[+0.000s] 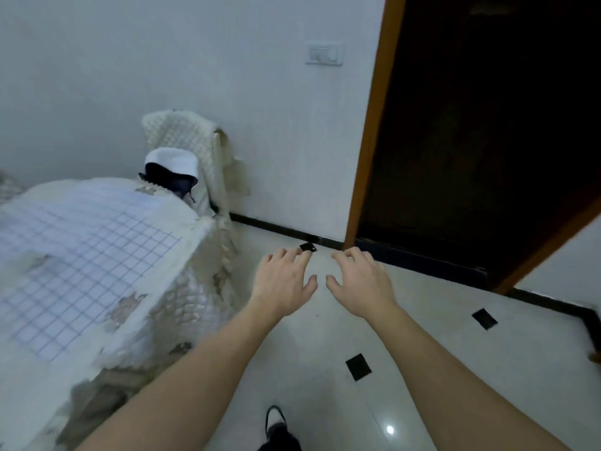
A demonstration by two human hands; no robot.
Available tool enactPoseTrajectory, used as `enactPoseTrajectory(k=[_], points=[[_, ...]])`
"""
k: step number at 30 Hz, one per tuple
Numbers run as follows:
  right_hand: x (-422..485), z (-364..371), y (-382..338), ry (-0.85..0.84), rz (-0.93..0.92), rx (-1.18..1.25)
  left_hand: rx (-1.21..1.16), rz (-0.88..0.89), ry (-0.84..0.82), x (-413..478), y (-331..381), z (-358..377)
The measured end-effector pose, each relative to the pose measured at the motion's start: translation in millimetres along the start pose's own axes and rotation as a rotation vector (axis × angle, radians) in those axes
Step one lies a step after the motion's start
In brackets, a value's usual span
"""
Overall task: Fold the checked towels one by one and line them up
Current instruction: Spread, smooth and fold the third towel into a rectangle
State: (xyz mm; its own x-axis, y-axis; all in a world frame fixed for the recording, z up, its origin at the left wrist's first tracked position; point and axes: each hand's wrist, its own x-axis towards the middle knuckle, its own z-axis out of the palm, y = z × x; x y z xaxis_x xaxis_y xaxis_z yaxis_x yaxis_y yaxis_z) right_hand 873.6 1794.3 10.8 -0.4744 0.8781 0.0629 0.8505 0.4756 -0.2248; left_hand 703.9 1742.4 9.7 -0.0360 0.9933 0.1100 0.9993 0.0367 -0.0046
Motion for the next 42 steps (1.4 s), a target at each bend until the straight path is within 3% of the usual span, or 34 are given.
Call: enactPoseTrajectory(k=[9, 16, 23, 35, 42], points=[[126.2, 56.1, -91.9, -0.083, -0.297, 0.001, -0.026, -0.292, 0.001, 32.9, -124.5, 26.9], [247.5, 86.9, -172.8, -0.1, -0.365, 0.048, -0.056, -0.43, 0.077, 82.0, -242.6, 41.1], [339.8, 121.2, -277.3, -0.128, -0.589, 0.082, -0.097, -0.702, 0.106, 68.6, -362.6, 64.9], [370.2, 198.3, -381.4, -0.309, -1.115, 0.094, -0.08, -1.143, -0.031, -42.2, -405.6, 87.3], [363.7, 249.3, -406.5, -0.392, -1.315, 0.059, -0.196, -1.138, -0.182, -119.3, -426.1, 114.1]])
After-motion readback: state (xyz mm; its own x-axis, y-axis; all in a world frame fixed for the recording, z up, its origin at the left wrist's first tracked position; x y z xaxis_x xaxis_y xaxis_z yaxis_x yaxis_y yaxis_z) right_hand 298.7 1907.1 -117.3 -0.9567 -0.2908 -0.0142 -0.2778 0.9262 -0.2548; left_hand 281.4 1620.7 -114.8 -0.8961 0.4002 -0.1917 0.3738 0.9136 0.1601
